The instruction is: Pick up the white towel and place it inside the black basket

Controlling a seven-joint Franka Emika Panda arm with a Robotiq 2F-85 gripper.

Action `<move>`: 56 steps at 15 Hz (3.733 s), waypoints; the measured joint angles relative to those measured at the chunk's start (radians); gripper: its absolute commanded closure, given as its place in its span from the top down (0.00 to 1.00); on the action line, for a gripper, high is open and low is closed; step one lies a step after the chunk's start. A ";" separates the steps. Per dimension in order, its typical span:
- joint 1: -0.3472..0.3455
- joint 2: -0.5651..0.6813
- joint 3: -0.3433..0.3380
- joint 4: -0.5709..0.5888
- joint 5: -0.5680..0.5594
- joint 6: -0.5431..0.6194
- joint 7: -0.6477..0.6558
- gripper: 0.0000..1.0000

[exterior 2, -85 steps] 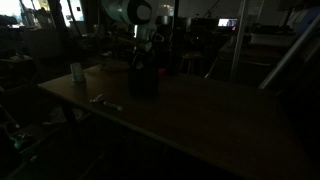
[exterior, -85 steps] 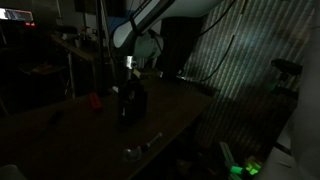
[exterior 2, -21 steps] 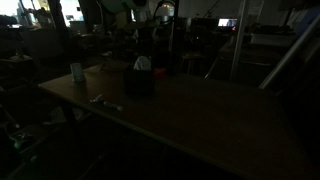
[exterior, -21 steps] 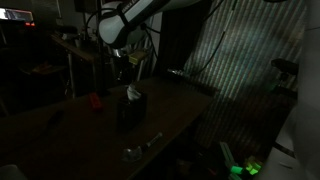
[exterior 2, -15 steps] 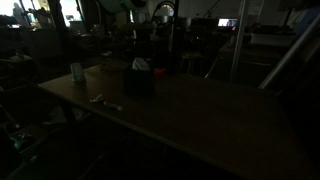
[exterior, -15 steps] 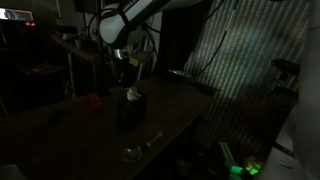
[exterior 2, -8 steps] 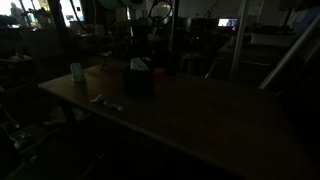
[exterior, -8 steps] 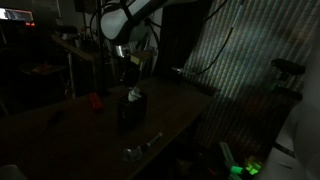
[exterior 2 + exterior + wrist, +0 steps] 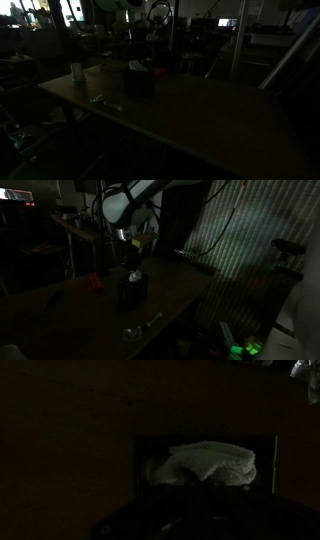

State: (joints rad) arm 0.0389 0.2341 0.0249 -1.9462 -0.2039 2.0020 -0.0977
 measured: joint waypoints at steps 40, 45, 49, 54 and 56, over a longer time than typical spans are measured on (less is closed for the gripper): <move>-0.057 -0.002 -0.011 0.061 0.178 -0.004 0.014 0.06; -0.057 -0.002 -0.011 0.035 0.180 -0.004 0.015 0.00; -0.057 -0.002 -0.006 0.019 0.183 -0.004 0.015 0.00; -0.057 0.003 -0.002 0.010 0.232 0.009 0.014 0.00; -0.057 0.012 -0.002 0.010 0.255 0.022 0.011 0.00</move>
State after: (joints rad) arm -0.0177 0.2458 0.0233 -1.9361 0.0510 2.0236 -0.0866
